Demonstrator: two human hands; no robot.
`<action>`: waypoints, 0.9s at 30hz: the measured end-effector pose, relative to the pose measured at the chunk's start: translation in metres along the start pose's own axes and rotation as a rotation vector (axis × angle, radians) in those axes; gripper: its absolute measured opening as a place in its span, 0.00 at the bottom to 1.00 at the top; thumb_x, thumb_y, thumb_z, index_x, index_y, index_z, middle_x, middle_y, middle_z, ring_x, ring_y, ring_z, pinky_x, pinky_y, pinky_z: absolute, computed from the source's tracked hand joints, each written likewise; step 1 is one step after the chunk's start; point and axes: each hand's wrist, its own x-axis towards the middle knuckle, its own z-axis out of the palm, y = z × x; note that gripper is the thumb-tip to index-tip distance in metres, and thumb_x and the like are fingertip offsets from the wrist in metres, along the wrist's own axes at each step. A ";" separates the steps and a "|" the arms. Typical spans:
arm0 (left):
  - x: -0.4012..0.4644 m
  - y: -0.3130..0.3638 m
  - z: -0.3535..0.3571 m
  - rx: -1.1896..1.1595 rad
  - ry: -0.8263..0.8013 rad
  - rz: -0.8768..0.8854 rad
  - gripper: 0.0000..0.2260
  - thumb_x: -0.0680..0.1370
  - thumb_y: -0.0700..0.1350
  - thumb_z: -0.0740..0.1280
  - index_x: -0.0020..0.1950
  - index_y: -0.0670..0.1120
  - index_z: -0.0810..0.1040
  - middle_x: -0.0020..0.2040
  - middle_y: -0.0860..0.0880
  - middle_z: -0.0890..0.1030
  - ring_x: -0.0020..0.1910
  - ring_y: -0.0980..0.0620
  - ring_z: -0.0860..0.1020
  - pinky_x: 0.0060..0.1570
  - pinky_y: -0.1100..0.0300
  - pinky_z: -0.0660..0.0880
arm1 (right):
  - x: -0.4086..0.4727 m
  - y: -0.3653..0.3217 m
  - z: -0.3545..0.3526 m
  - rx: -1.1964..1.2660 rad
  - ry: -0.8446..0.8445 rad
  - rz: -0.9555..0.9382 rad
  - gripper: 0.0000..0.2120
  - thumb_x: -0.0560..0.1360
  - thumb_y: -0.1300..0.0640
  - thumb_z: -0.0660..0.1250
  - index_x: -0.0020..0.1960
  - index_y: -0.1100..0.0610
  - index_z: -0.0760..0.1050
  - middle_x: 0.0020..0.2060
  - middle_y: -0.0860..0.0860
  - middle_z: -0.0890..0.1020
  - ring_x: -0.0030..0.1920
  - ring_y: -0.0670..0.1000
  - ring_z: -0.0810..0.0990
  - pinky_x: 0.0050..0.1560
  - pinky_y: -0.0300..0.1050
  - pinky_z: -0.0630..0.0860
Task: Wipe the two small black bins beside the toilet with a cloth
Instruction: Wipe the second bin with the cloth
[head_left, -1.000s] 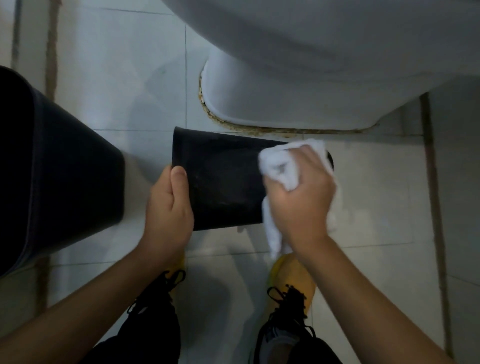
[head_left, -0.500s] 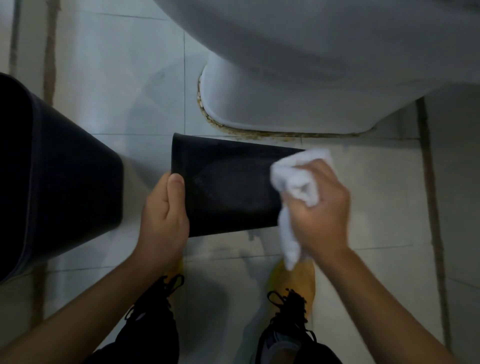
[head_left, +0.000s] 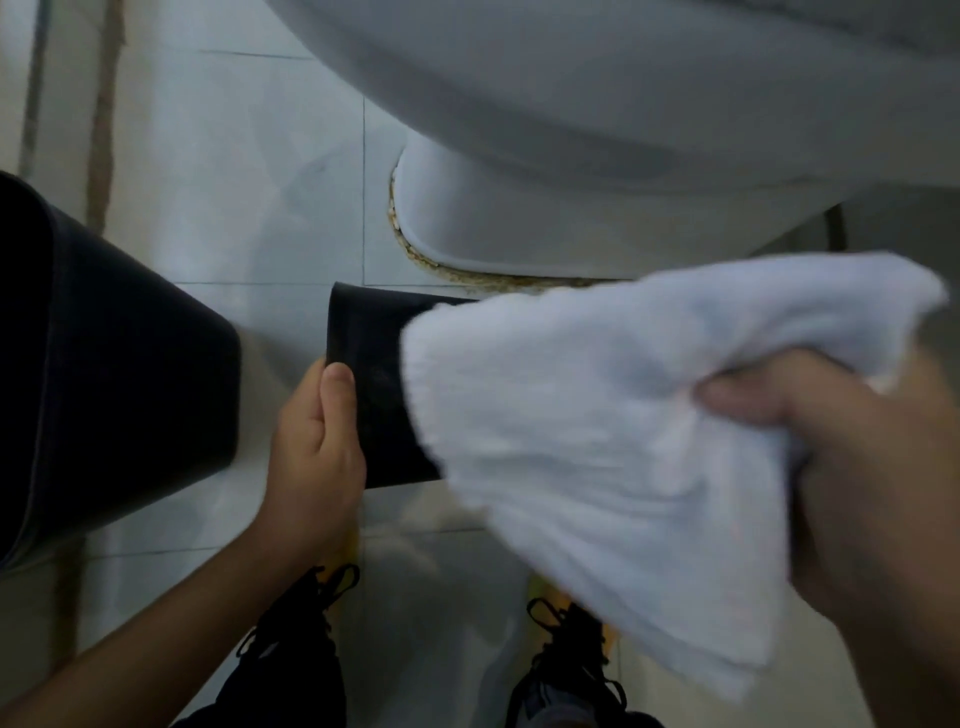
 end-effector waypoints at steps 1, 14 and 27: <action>0.000 0.000 0.000 -0.011 -0.006 -0.008 0.13 0.85 0.42 0.54 0.47 0.42 0.75 0.39 0.47 0.80 0.38 0.50 0.78 0.36 0.55 0.76 | 0.003 0.000 0.003 0.064 0.033 -0.026 0.13 0.60 0.56 0.70 0.41 0.62 0.81 0.38 0.61 0.85 0.43 0.59 0.86 0.40 0.54 0.80; 0.002 0.008 0.002 -0.066 -0.011 -0.054 0.15 0.85 0.43 0.51 0.41 0.47 0.71 0.31 0.56 0.76 0.29 0.59 0.74 0.25 0.71 0.69 | -0.013 0.059 0.083 -0.941 0.160 -0.129 0.50 0.64 0.17 0.49 0.79 0.41 0.44 0.77 0.61 0.49 0.77 0.62 0.52 0.75 0.66 0.55; 0.031 0.026 -0.002 -0.123 -0.025 -0.245 0.15 0.84 0.51 0.54 0.48 0.48 0.78 0.41 0.50 0.83 0.41 0.53 0.82 0.43 0.55 0.79 | 0.010 0.081 0.100 -0.983 0.377 -0.544 0.18 0.77 0.46 0.63 0.63 0.53 0.75 0.56 0.62 0.71 0.54 0.61 0.73 0.49 0.57 0.75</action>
